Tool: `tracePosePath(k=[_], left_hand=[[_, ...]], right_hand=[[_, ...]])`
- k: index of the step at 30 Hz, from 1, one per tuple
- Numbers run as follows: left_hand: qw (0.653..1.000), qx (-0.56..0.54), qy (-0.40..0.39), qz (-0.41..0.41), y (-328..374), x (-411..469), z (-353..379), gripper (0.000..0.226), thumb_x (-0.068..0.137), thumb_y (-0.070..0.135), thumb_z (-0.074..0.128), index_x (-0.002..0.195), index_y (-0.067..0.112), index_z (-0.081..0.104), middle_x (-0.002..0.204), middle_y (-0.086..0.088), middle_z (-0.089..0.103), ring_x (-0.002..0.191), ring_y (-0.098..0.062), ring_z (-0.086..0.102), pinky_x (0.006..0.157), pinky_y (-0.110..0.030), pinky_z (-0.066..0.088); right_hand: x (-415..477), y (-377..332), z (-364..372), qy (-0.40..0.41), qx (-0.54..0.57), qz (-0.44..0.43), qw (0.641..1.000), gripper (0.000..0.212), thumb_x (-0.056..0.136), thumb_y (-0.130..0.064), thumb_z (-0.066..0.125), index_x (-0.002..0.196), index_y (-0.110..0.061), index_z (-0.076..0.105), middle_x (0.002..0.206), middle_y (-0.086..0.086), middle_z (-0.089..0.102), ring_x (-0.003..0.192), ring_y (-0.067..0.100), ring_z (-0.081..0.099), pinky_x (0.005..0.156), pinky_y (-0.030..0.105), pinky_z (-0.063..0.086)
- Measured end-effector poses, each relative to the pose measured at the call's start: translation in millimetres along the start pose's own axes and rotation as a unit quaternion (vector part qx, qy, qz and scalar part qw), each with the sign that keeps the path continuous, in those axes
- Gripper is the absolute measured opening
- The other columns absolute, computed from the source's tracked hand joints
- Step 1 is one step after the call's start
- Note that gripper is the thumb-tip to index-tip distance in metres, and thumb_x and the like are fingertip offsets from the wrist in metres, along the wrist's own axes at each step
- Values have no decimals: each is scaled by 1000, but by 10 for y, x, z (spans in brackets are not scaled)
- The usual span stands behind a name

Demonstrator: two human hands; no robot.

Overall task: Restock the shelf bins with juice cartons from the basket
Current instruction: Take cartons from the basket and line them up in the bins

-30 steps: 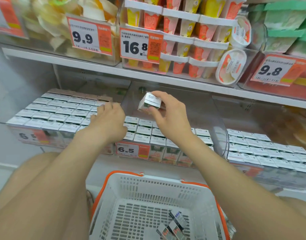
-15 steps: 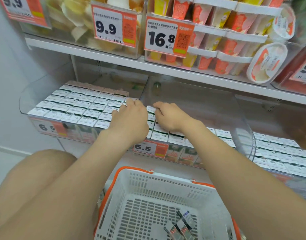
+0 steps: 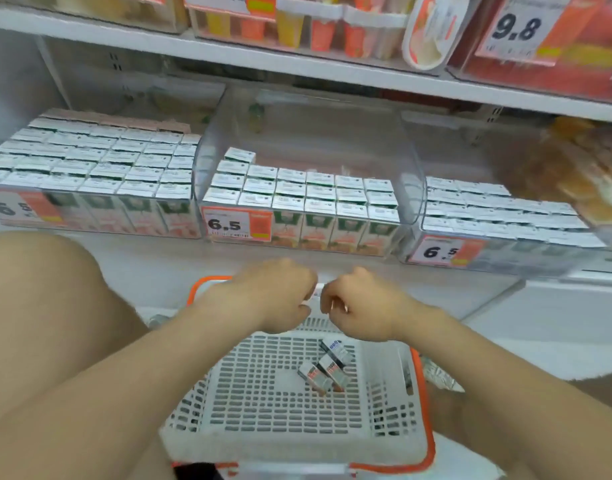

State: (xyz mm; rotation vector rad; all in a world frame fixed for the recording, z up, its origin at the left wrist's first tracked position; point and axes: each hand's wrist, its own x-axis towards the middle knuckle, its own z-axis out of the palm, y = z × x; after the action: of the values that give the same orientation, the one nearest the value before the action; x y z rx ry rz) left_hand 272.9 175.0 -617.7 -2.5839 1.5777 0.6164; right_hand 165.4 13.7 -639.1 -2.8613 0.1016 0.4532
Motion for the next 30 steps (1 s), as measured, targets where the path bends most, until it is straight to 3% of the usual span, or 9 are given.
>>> tracePosePath(k=[4,8,12,15,17,18,21,25,30], left_hand=[[988,17,-149,22,176,434,575,31,105,33,51,130,18,60,125,-9,63,108,-33,65,88,-44,55],[987,-48,-155,-18,45,767,1283,25,103,21,51,122,14,65,123,-11,65,106,-31,66,88,-43,55],[982,-74,-164,-65,-68,881,2027,25,104,14,48,124,16,62,125,-9,63,106,-30,65,86,-41,55],[978,-93,-168,-81,-64,961,2384,32,103,13,49,134,19,59,131,-7,59,113,-28,63,92,-40,55],[979,-119,-143,-84,-34,1026,2554,37,103,11,50,139,19,54,135,-6,55,115,-27,60,91,-40,53],[979,-131,-129,-84,-15,1058,2627,39,102,9,51,140,19,53,136,-5,53,114,-27,60,89,-40,53],[980,-159,-90,-84,41,1160,2845,49,97,2,58,143,17,52,141,-3,50,121,-27,57,94,-42,52],[983,-140,-85,-87,80,1350,3076,67,88,-5,65,149,19,47,151,-4,41,130,-31,48,100,-44,50],[985,-103,-112,-76,106,1465,3249,82,84,-7,69,154,23,39,146,-3,43,121,-29,56,86,-43,54]], right_hand=[[-21,488,653,-104,32,82,991,34,96,-14,49,119,-18,74,118,5,72,113,27,62,93,45,55],[80,826,1248,-133,47,147,979,30,98,-12,47,117,-5,69,113,20,67,103,40,65,87,53,58],[233,1071,1770,-154,75,183,968,19,100,-12,46,106,-8,64,112,16,62,101,38,62,89,49,56],[390,1178,2106,-176,93,218,955,21,96,-12,49,76,-16,48,85,10,55,79,33,55,73,40,52],[487,1205,2224,-186,93,228,951,14,96,-13,50,84,-16,56,97,10,60,87,33,59,78,41,53],[536,1247,2328,-181,98,234,950,17,97,-13,50,107,-16,63,117,11,63,102,34,62,88,43,53],[613,1278,2556,-150,191,224,944,68,99,-3,51,159,-29,35,158,6,38,139,35,47,110,47,45],[699,1240,2862,-158,176,177,955,100,94,3,62,163,-47,11,172,5,13,154,35,21,118,53,36],[779,1182,2922,-131,93,194,968,109,85,8,68,159,-48,11,143,13,41,129,37,42,93,49,52]])
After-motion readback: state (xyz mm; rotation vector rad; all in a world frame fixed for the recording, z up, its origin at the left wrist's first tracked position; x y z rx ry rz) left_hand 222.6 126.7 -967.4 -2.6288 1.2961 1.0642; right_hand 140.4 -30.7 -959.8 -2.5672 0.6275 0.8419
